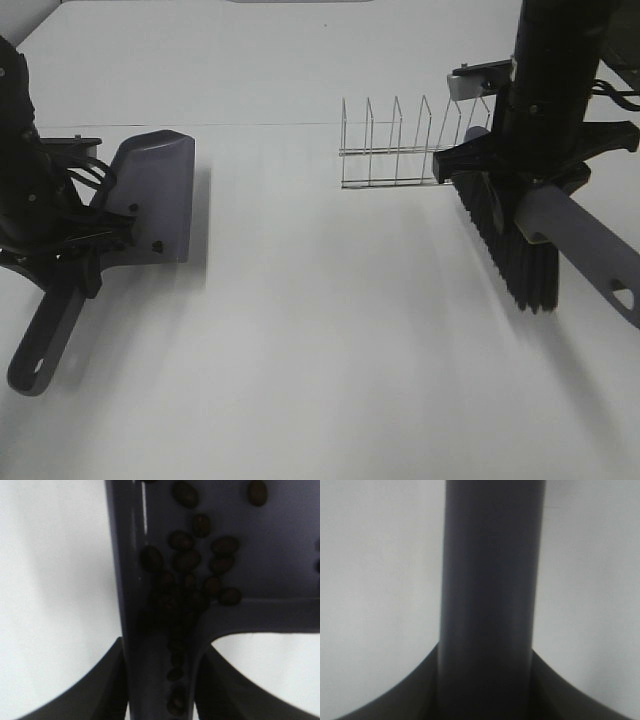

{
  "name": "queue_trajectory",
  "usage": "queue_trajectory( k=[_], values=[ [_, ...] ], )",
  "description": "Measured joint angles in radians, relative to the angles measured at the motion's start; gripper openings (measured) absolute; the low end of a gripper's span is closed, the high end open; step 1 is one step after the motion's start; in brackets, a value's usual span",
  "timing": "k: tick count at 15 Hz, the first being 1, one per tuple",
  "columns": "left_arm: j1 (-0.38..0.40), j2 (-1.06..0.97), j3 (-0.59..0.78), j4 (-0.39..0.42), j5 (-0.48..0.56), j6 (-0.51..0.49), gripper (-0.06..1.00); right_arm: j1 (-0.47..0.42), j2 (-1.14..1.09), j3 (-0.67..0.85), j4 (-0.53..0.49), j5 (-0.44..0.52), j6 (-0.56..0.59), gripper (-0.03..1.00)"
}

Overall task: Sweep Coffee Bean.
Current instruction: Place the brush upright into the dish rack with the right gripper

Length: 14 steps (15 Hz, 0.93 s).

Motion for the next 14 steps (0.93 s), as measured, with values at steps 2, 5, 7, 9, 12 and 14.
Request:
queue_trajectory(
  k=[2, 5, 7, 9, 12, 14],
  values=[
    [0.000, 0.000, 0.000, 0.005, 0.000, 0.001, 0.34, 0.000, 0.137, -0.164, 0.001, 0.000, 0.007, 0.34],
    [0.000, 0.000, 0.000, 0.005, 0.000, 0.001, 0.34, 0.000, 0.233, -0.297, 0.001, 0.000, 0.011, 0.34],
    [0.000, 0.000, 0.000, 0.005, 0.000, 0.001, 0.34, -0.015, 0.278, -0.336, 0.013, -0.001, 0.044, 0.34],
    [0.000, 0.000, 0.000, 0.011, 0.000, 0.001, 0.34, -0.045, 0.297, -0.339, 0.017, 0.000, 0.053, 0.34],
    [0.000, 0.000, 0.000, 0.012, 0.000, 0.001, 0.34, -0.069, 0.299, -0.344, 0.046, 0.005, 0.027, 0.34],
    [0.000, 0.000, 0.000, 0.012, -0.001, 0.001, 0.34, -0.080, 0.299, -0.344, 0.081, 0.005, -0.006, 0.34]
  ],
)
